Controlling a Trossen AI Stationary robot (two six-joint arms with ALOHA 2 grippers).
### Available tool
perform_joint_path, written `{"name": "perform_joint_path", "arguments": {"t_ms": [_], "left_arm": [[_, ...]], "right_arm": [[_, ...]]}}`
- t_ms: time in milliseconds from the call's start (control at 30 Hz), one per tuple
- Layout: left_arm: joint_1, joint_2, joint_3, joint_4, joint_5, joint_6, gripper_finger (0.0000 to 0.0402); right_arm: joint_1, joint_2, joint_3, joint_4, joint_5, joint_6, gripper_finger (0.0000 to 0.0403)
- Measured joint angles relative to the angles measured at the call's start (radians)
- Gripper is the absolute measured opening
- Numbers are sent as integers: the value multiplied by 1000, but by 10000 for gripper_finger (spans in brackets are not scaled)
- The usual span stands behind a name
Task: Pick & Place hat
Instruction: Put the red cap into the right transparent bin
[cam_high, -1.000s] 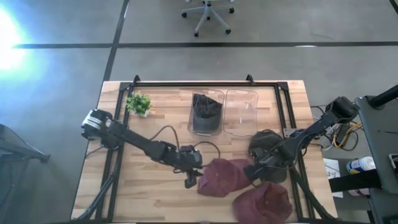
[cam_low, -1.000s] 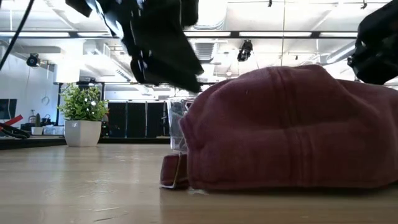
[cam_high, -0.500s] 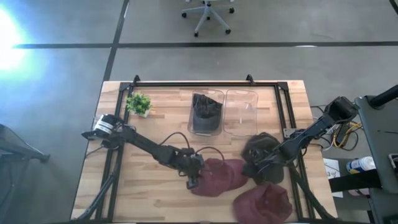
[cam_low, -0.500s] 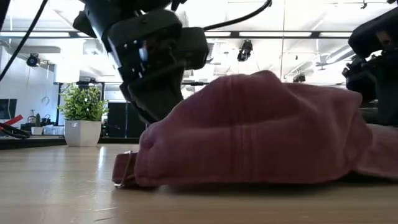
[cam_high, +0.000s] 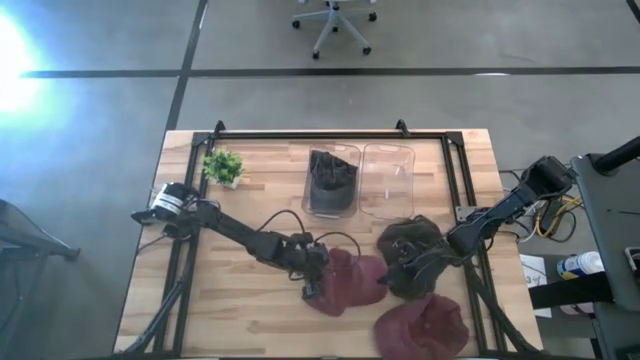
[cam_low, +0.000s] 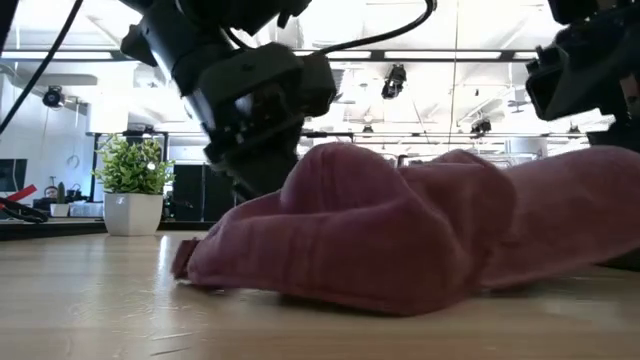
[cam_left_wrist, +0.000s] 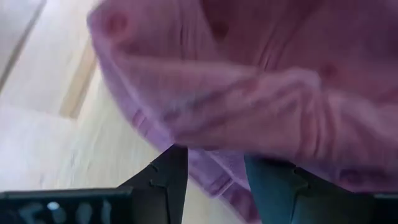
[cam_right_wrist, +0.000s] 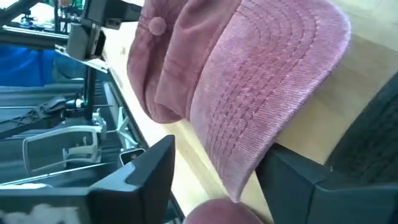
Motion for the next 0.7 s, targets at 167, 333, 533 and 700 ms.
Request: {"name": "perform_joint_path", "arguments": {"t_ms": [167, 333, 533, 700], "left_arm": [[8, 0, 3, 19, 0, -16, 151], [7, 0, -4, 11, 1, -41, 151], [6, 0, -24, 1, 4, -68, 151], [5, 0, -39, -20, 8, -83, 151]], "right_arm": [[-5, 90, 53, -46, 0, -6, 165], [-30, 217, 117, -43, -3, -30, 146], [-61, 324, 212, -33, 7, -134, 129], [-69, 317, 265, -32, 46, -226, 92]]}}
